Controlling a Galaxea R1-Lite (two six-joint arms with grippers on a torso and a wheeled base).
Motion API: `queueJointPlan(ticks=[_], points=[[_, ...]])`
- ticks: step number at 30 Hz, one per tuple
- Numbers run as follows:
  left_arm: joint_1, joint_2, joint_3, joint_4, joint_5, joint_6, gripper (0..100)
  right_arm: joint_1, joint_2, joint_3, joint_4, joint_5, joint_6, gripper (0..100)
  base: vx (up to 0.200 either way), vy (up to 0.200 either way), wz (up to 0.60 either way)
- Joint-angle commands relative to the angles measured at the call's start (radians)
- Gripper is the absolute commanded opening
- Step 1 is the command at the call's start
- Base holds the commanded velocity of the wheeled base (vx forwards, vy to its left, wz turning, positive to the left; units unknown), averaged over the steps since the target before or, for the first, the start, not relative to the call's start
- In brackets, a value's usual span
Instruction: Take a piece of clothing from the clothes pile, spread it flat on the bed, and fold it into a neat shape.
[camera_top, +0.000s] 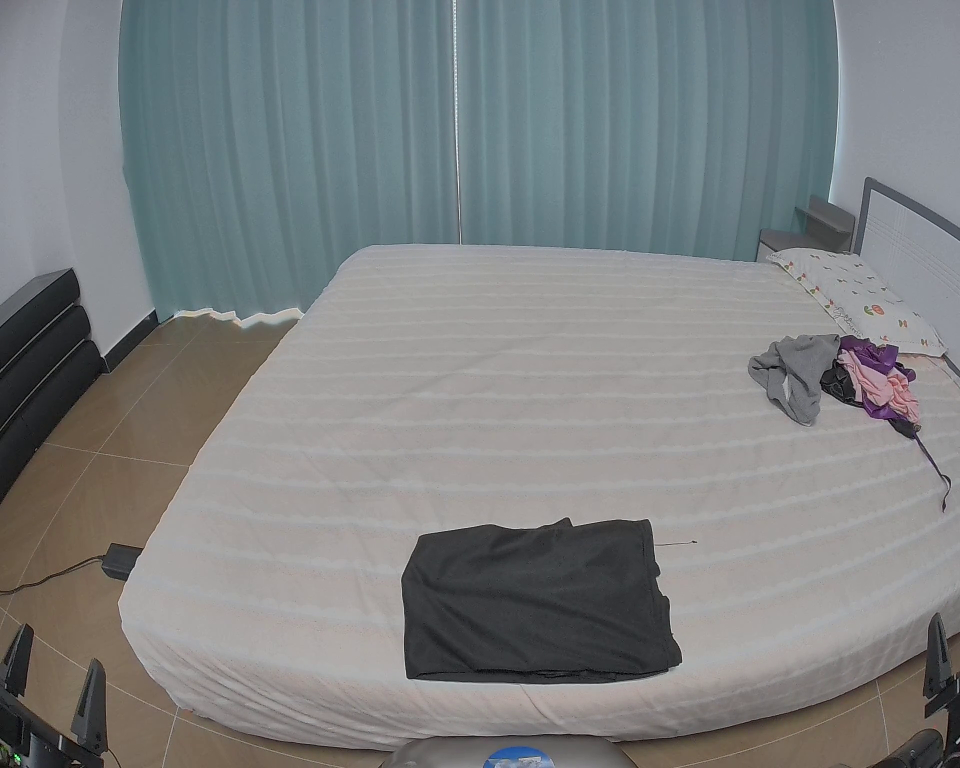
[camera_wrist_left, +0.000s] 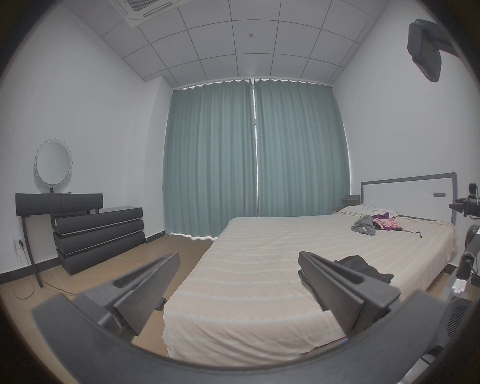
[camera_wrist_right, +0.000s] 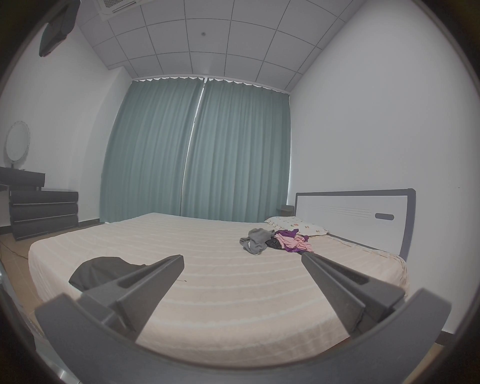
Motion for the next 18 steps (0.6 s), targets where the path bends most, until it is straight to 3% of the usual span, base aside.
queueJointPlan(ticks=[1, 2, 6, 10, 13, 16, 18], points=[[0.000, -0.003, 0.018, 0.001, -0.003, 0.001, 100, 0.000, -0.011, 0.018, -0.001, 0.046, -0.001, 100, 0.000, 0.000, 0.00], [0.000, -0.003, 0.018, 0.002, -0.003, -0.007, 100, 0.000, -0.011, 0.018, 0.001, 0.101, 0.004, 100, 0.000, 0.000, 0.00], [0.000, -0.005, 0.018, 0.024, -0.009, -0.030, 100, 0.000, -0.011, 0.018, 0.001, 0.176, -0.004, 100, 0.000, 0.000, 0.00], [0.000, -0.002, 0.018, 0.054, -0.058, -0.010, 100, 0.000, -0.011, 0.018, 0.001, 0.176, -0.057, 100, 0.000, 0.000, 0.00], [0.000, -0.003, 0.018, 0.053, -0.067, -0.001, 100, 0.000, -0.011, 0.018, 0.007, 0.179, -0.045, 100, 0.000, 0.000, 0.00], [-0.001, -0.003, 0.018, 0.058, -0.060, -0.002, 100, -0.002, -0.010, 0.018, 0.035, 0.199, 0.094, 100, 0.000, 0.000, 0.00], [-0.001, -0.002, 0.018, 0.058, -0.060, 0.002, 100, -0.002, -0.008, 0.005, 0.119, 0.205, 0.124, 100, 0.000, 0.000, 0.00]])
